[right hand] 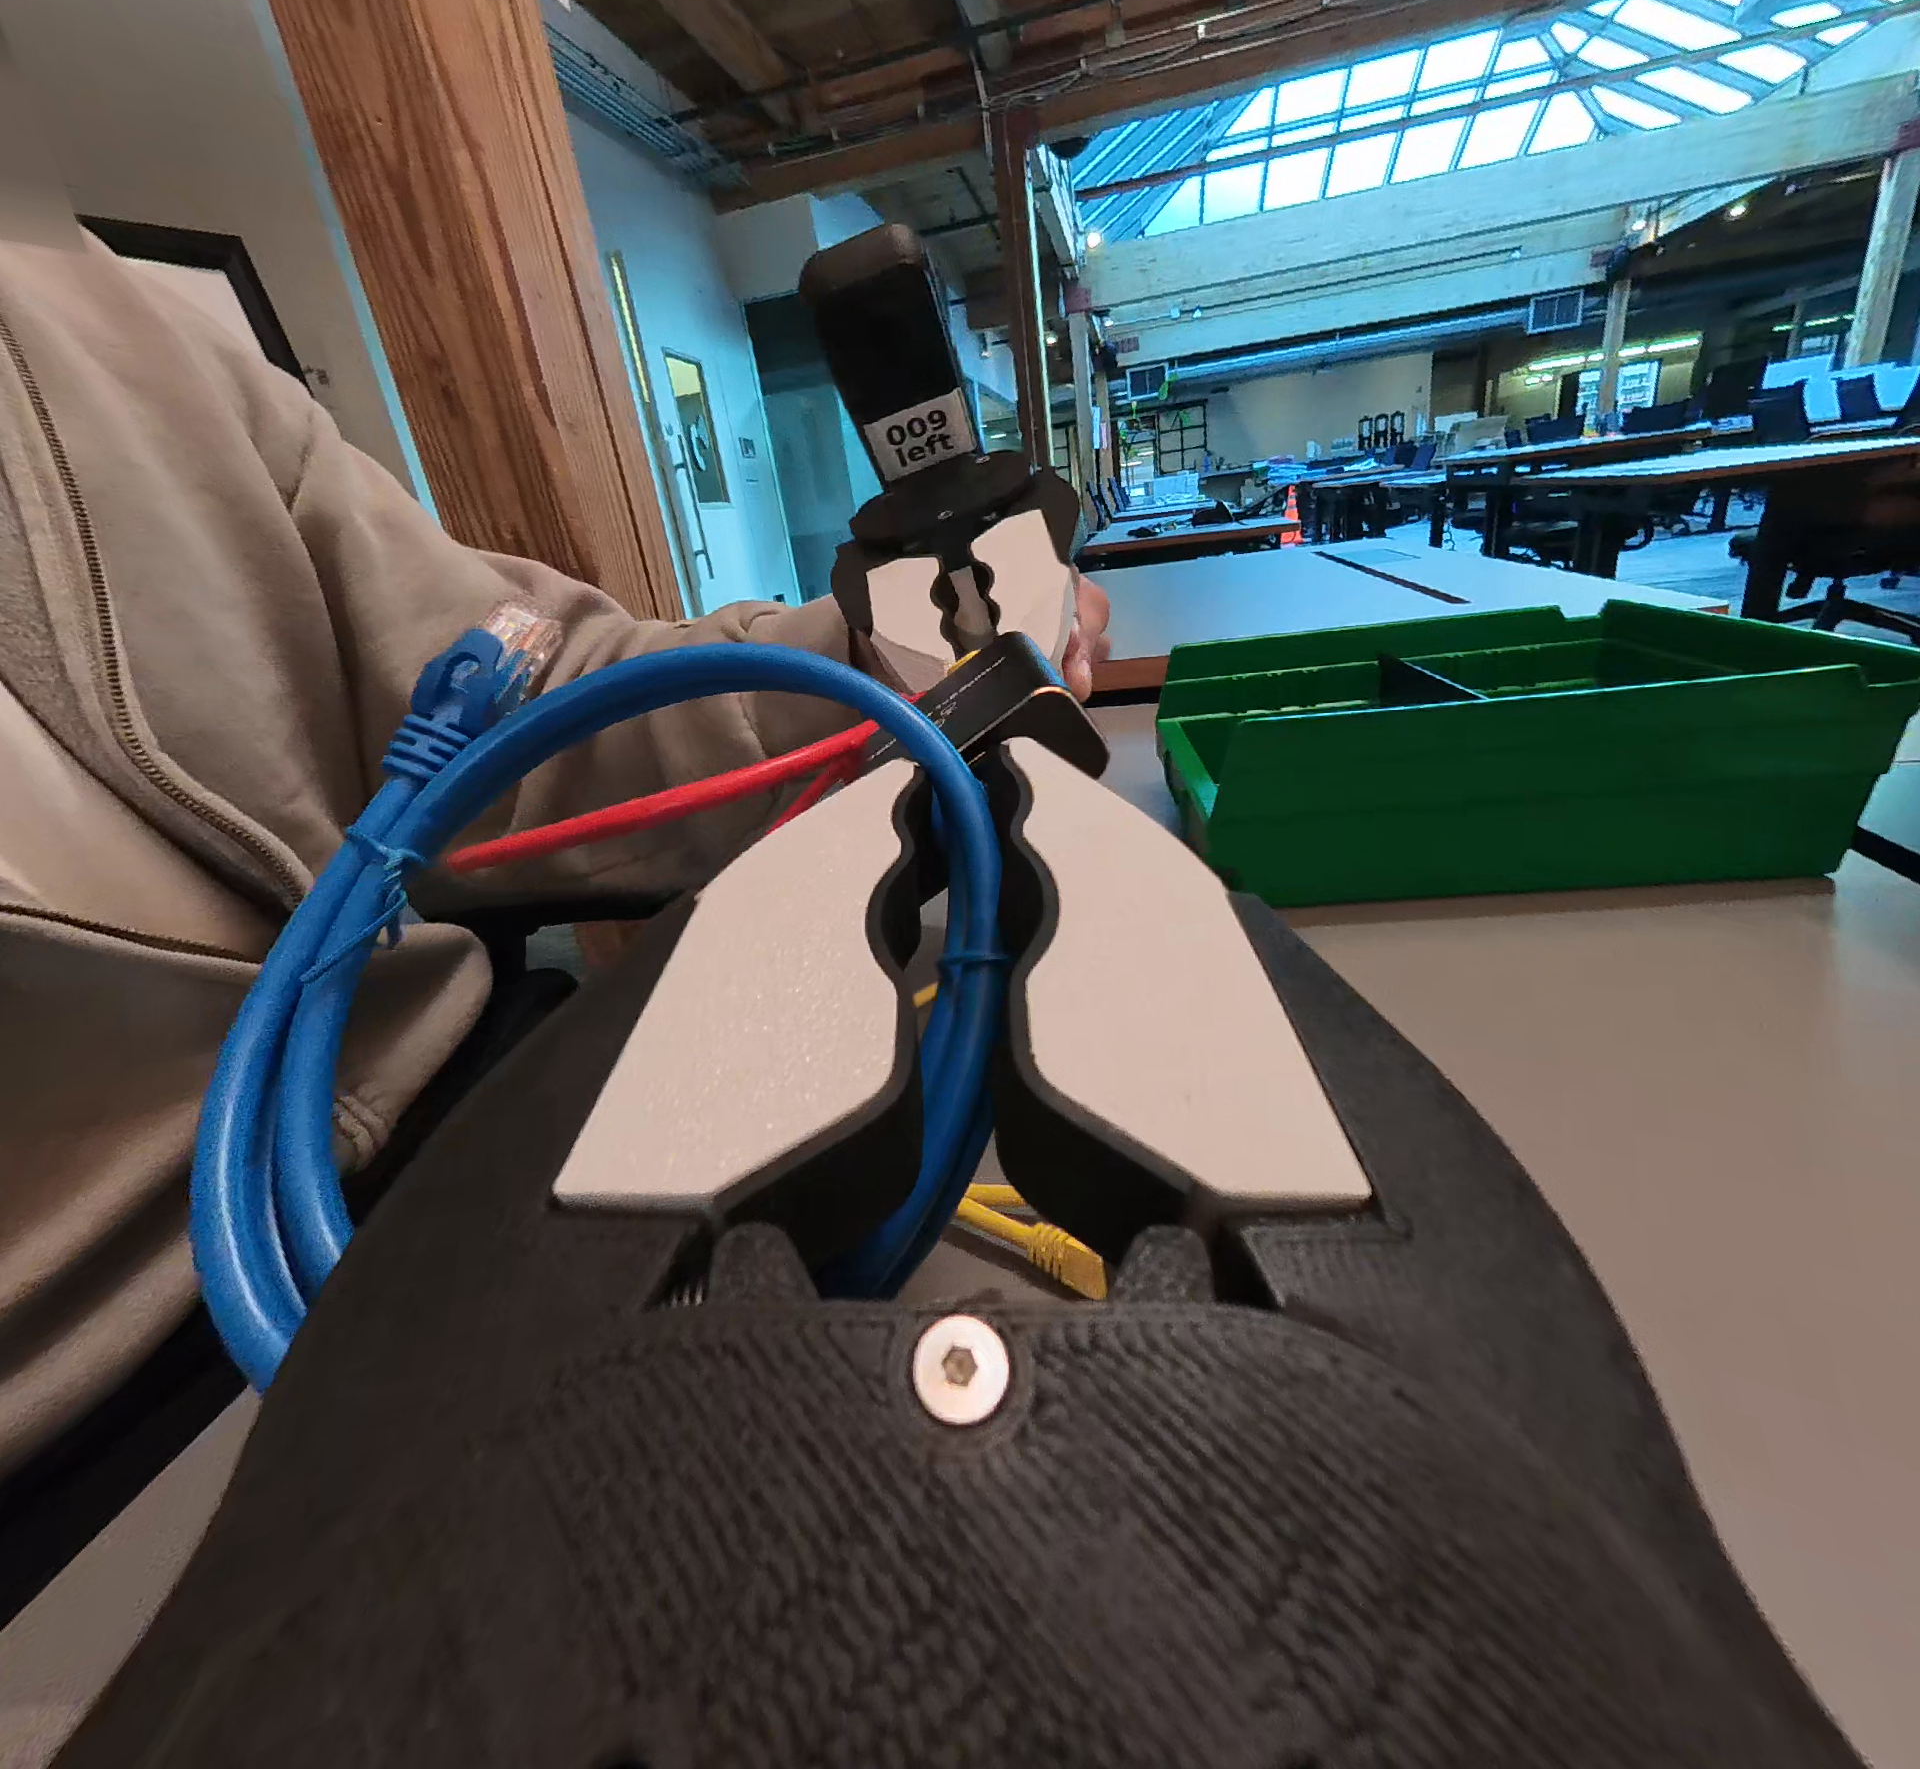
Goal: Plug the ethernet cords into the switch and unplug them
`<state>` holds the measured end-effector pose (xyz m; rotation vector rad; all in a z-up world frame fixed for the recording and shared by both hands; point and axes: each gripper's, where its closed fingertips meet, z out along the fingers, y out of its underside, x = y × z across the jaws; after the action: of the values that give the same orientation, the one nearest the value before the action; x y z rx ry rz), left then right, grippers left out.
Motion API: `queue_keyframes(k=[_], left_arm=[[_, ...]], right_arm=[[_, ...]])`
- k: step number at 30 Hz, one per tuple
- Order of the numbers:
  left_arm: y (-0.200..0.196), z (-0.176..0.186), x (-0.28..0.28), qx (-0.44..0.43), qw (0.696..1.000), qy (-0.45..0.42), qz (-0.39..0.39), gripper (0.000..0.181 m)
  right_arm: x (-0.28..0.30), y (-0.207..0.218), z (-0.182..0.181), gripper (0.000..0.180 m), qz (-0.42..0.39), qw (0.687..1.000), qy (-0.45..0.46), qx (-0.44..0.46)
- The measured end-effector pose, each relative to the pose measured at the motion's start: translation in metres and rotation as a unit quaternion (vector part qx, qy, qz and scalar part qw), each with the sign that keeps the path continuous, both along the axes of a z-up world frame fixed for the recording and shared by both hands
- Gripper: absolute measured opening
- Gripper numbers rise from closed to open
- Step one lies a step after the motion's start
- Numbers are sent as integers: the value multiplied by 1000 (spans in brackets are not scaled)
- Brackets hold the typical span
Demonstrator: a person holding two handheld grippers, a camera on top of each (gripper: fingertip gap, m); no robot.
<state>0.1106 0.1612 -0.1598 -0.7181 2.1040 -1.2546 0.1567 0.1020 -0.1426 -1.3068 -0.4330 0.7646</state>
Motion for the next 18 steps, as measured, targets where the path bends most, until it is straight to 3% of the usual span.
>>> queue_keyframes(k=[8, 18], left_arm=[[-2, 13, -3, -28, 996, -83, -7, 9], [3, 8, 3, -30, 998, -45, 35, 8]], right_arm=[[0, 1, 4, 10, 10, 999, 31, 7], [5, 6, 0, 11, -14, 999, 28, -2]])
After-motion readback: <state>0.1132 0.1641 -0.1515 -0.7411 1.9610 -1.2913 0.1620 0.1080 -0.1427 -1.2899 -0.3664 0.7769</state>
